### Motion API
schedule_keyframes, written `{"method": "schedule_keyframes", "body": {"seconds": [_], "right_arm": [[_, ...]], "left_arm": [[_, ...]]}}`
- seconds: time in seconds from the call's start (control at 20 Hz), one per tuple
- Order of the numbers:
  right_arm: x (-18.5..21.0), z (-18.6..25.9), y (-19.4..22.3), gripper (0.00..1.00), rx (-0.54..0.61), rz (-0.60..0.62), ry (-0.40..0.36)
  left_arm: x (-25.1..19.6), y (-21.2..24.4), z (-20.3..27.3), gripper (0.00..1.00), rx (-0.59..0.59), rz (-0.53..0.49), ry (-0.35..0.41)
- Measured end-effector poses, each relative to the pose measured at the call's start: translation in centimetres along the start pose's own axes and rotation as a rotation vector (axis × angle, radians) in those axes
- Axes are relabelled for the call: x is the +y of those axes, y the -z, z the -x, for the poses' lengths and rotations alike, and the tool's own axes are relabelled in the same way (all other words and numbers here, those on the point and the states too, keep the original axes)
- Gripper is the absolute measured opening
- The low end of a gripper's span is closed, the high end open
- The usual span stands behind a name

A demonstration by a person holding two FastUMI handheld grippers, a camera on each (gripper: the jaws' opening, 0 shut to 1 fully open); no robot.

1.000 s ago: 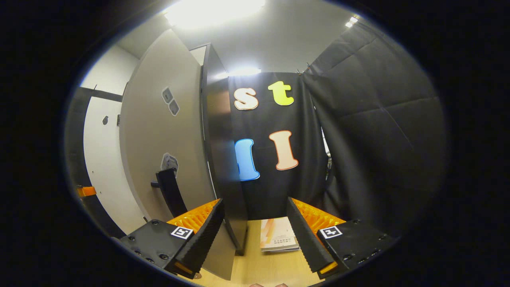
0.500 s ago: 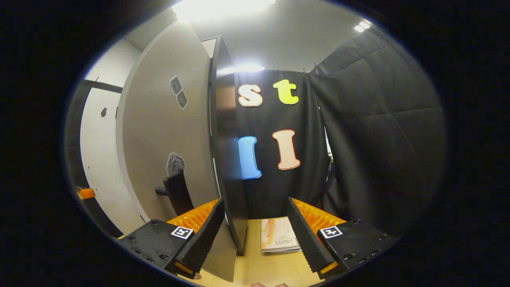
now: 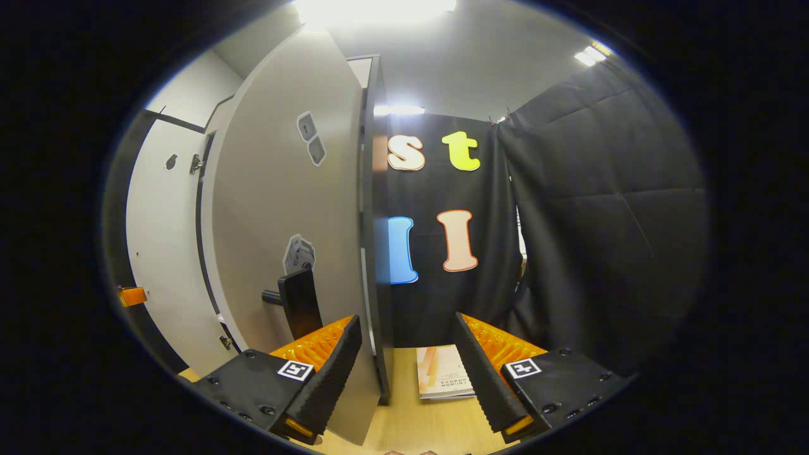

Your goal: Grasp the bottle in the cabinet with the left hand and place it on the coaster, then close the right door with the right hand and the left door with the left hand.

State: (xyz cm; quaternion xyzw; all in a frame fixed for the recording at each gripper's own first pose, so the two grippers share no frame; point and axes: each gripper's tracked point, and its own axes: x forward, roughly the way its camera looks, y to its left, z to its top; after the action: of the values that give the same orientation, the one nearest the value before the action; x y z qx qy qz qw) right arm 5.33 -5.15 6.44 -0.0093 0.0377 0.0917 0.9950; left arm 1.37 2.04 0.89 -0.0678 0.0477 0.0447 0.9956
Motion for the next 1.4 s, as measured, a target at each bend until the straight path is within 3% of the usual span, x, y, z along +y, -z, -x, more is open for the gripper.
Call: {"method": "schedule_keyframes", "body": {"seconds": [0.15, 0.2, 0.25, 0.3, 0.35, 0.65, 0.7, 0.75, 0.8, 0.95, 1.2, 1.25, 1.4], "right_arm": [[3.2, -0.5, 0.1, 0.94, 0.001, 0.008, -0.046], [3.9, -0.7, 0.1, 0.89, -0.003, 0.015, -0.052], [4.7, -0.9, 0.2, 0.94, -0.005, 0.028, -0.06], [5.2, -1.2, 0.4, 0.89, -0.003, 0.038, -0.064], [5.8, -1.3, 0.2, 0.94, -0.008, 0.035, -0.071], [10.5, -3.1, 0.5, 0.94, -0.024, 0.015, -0.117], [11.2, -3.4, 0.6, 0.89, -0.033, 0.009, -0.113], [11.8, -3.7, 1.0, 0.95, -0.025, -0.005, -0.109], [12.6, -4.0, 1.6, 0.95, -0.017, -0.024, -0.115], [13.4, -4.0, 2.1, 0.96, -0.007, -0.064, -0.11], [13.1, -2.7, 3.4, 0.95, 0.001, -0.051, -0.056], [12.9, -2.5, 3.7, 0.92, 0.005, -0.046, -0.039], [13.4, -1.7, 4.6, 0.95, 0.019, -0.051, -0.02]], "left_arm": [[1.0, 0.1, 0.6, 0.86, -0.006, -0.023, -0.011], [1.2, 0.1, 0.6, 0.86, -0.007, -0.017, -0.012], [1.4, 0.2, 0.9, 0.87, -0.008, -0.006, -0.013], [1.8, 0.4, 1.1, 0.87, -0.009, 0.005, -0.015], [2.2, 0.5, 1.5, 0.87, -0.009, 0.014, -0.017], [5.4, 1.2, 3.5, 0.86, -0.006, 0.003, -0.07], [6.0, 1.2, 3.9, 0.86, -0.011, 0.01, -0.082], [6.6, 1.2, 4.3, 0.87, -0.017, 0.022, -0.09], [7.2, 1.3, 4.6, 0.9, -0.022, 0.037, -0.1], [10.5, 1.0, 6.0, 0.86, -0.038, 0.059, -0.145], [17.1, 2.1, 7.6, 0.86, -0.028, 0.054, -0.242], [18.1, 2.2, 7.7, 0.86, -0.023, 0.067, -0.26], [20.3, 3.0, 7.6, 0.87, -0.02, 0.118, -0.282]]}}
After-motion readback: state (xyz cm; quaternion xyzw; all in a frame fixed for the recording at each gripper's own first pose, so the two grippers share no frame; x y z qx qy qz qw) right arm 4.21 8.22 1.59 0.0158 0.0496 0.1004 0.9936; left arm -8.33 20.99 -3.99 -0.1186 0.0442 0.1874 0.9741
